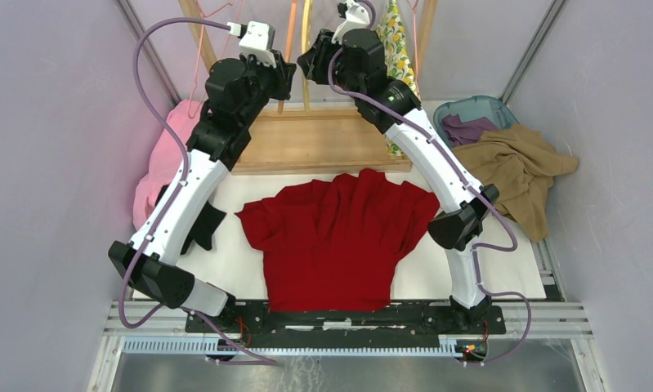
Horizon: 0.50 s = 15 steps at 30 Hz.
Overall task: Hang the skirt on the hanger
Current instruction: Pick up the hanger from the clothesline.
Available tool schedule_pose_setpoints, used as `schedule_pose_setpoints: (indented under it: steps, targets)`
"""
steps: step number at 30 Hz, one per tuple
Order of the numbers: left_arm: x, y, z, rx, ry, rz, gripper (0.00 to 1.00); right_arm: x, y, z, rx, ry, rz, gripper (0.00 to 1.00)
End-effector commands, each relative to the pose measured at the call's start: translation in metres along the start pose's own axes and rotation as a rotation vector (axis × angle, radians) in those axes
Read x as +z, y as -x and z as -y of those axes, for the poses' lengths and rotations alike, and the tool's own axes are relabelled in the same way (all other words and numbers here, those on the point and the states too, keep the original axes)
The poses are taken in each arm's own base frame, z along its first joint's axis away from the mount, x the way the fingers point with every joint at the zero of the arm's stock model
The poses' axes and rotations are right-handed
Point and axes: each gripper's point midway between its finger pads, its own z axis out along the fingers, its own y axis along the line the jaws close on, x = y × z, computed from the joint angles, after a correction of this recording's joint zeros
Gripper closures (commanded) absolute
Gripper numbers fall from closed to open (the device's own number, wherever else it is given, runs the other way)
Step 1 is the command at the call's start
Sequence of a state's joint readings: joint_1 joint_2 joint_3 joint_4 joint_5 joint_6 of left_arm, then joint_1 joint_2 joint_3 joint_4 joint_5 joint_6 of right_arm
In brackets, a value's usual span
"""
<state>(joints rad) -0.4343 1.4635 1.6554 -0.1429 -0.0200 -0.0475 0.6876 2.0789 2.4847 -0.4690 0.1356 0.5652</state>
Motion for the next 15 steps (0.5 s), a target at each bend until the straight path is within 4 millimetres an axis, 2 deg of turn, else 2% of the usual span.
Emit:
schedule_pose_setpoints:
  steps: [1, 5, 11, 15]
  targets:
    - [-0.005, 0.026, 0.009, -0.031, -0.035, 0.082, 0.72, -0.016, 0.018, 0.012, -0.056, -0.078, 0.036, 0.67]
    - [-0.003, 0.024, 0.009, -0.030, -0.032, 0.077, 0.72, -0.024, 0.023, 0.023, -0.097, -0.140, 0.047, 0.69]
    - [-0.001, 0.022, 0.009, -0.032, -0.031, 0.074, 0.72, -0.036, 0.025, 0.030, -0.180, -0.216, 0.053, 0.63]
    - [-0.001, 0.021, 0.008, -0.032, -0.029, 0.074, 0.71, -0.043, 0.024, 0.035, -0.235, -0.276, 0.057, 0.62]
